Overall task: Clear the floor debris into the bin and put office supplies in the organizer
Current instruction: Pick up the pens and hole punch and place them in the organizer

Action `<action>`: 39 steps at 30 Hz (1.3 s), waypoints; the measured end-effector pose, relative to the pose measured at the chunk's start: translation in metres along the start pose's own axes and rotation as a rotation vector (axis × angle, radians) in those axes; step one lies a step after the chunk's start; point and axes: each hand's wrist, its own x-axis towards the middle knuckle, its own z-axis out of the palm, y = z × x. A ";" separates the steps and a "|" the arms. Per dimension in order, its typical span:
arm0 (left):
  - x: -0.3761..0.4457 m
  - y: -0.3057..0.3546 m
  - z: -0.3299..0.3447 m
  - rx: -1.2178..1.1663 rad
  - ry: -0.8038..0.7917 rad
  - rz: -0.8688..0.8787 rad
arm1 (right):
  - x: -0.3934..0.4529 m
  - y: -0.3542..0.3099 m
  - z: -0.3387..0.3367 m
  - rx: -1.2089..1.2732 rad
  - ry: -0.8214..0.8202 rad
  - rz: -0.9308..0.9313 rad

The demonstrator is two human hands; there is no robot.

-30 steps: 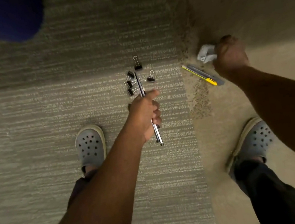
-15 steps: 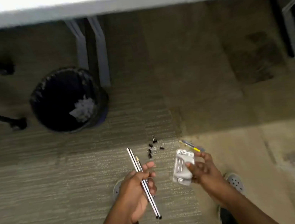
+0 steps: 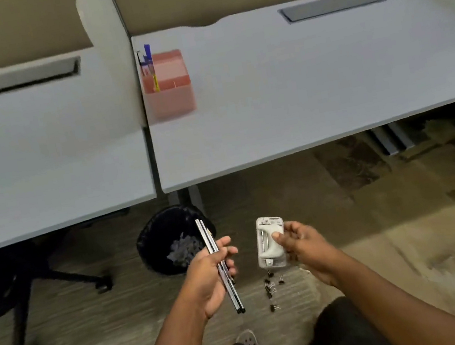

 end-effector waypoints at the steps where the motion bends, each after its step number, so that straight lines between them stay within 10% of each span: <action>1: -0.002 0.011 0.001 0.005 0.003 0.013 | -0.001 -0.011 0.006 0.010 -0.008 -0.018; 29: 0.215 0.383 0.070 0.165 0.246 0.244 | 0.316 -0.373 0.113 -0.185 0.074 -0.221; 39: 0.327 0.429 0.096 0.479 0.454 0.220 | 0.399 -0.411 0.146 -0.248 0.052 -0.071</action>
